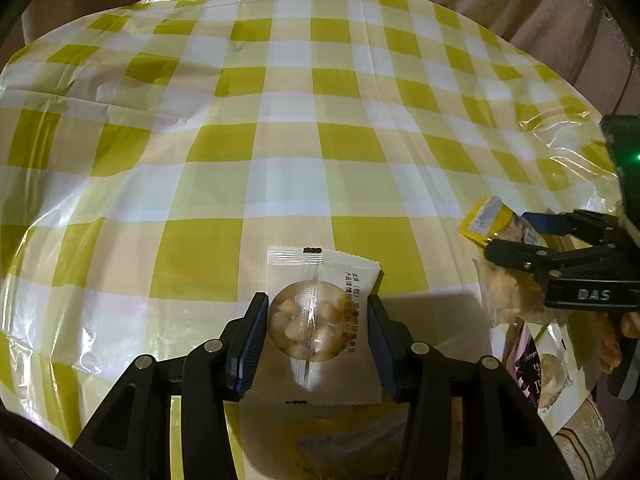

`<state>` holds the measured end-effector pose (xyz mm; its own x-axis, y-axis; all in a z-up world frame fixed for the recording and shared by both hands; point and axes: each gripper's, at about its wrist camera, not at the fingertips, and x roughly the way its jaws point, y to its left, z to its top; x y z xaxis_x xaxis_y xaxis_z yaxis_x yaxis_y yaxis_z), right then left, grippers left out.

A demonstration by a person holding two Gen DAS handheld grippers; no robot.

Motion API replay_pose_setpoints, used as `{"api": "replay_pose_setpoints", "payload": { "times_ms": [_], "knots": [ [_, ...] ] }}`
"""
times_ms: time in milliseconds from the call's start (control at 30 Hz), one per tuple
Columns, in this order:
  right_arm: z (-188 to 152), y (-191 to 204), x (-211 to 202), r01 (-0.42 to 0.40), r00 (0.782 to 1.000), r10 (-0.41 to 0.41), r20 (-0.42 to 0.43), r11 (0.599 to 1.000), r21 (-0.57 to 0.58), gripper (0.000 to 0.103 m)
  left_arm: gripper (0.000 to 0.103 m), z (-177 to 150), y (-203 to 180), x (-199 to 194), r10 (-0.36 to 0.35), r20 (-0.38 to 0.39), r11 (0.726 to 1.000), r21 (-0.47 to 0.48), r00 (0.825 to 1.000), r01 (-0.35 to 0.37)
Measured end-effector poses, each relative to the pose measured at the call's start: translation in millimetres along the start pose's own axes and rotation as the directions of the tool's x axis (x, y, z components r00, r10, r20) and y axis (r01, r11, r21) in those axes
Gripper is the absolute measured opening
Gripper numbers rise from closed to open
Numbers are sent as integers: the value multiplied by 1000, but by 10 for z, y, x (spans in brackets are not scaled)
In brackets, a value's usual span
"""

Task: Organize snacks
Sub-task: 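Grasp the clear cookie packet with the left tool while the right tool grasps the yellow packet, then carry both packets over the white bin and open both tools to drop them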

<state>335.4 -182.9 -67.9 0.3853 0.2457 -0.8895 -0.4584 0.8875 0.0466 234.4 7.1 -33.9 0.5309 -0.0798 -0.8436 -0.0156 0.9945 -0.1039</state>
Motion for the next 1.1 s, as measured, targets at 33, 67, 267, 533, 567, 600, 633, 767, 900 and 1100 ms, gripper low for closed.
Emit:
{"api": "replay_pose_setpoints", "payload": {
  "times_ms": [33, 67, 267, 533, 567, 600, 633, 767, 900, 1100],
  "knots": [
    [-10, 9, -6, 9, 1000, -9, 17, 1000, -13, 78, 49, -2, 0, -2, 0, 0, 1000, 0, 1000, 0],
    [-24, 24, -6, 19, 1000, -19, 18, 999, -28, 76, 49, -4, 0, -4, 0, 1, 1000, 0, 1000, 0],
    [-88, -149, -84, 39, 998, -40, 40, 998, 41, 45, 48, -17, -6, -11, -11, 6, 1000, 2, 1000, 11],
    [-296, -283, -212, 83, 995, -90, 53, 989, 121, 40, 46, -34, 0, -39, -9, 25, 1000, -2, 1000, 9],
    [-329, -301, -240, 85, 994, -93, 53, 988, 132, 40, 46, -35, -1, -44, -8, 29, 1000, -3, 1000, 9],
    [-362, -321, -263, 87, 994, -96, 54, 986, 141, 39, 46, -39, 0, -49, -8, 32, 1000, -4, 999, 8],
    [-403, -342, -300, 88, 994, -98, 57, 984, 152, 38, 45, -41, -4, -63, -7, 38, 1000, -4, 999, 7],
    [-543, -411, -437, 91, 993, -104, 62, 978, 189, 38, 45, -52, -26, -109, -3, 59, 1000, 0, 998, 3],
    [-671, -468, -550, 91, 992, -108, 68, 973, 214, 38, 45, -56, -63, -200, -2, 86, 1000, 3, 996, 1],
    [-898, -498, -755, 84, 991, -106, 77, 966, 246, 37, 45, -70, -229, -388, -19, 117, 999, 30, 993, 15]
  ]
}}
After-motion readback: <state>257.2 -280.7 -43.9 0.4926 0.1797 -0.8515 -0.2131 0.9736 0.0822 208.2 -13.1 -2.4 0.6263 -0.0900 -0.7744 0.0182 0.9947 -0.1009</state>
